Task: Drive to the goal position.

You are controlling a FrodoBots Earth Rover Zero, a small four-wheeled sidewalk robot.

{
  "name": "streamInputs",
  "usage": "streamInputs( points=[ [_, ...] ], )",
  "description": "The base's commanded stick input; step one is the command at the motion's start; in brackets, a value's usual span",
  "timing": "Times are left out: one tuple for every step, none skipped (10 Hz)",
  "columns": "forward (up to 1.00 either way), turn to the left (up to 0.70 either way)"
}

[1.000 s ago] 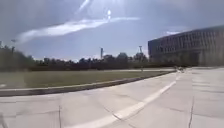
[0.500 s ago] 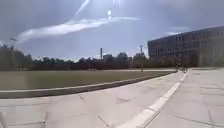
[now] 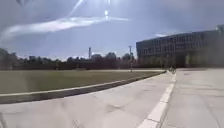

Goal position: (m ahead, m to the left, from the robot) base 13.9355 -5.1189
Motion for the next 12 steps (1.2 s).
streamInputs(
  points=[
    [0.70, -0.36],
    [0.70, -0.36],
    [0.70, -0.36],
    [0.70, -0.35],
    [0.70, -0.36],
    [0.70, -0.36],
    [0.70, -0.36],
    [0.70, -0.35],
    [0.70, -0.36],
    [0.70, -0.35],
    [0.70, -0.36],
    [0.70, -0.35]
  ],
)
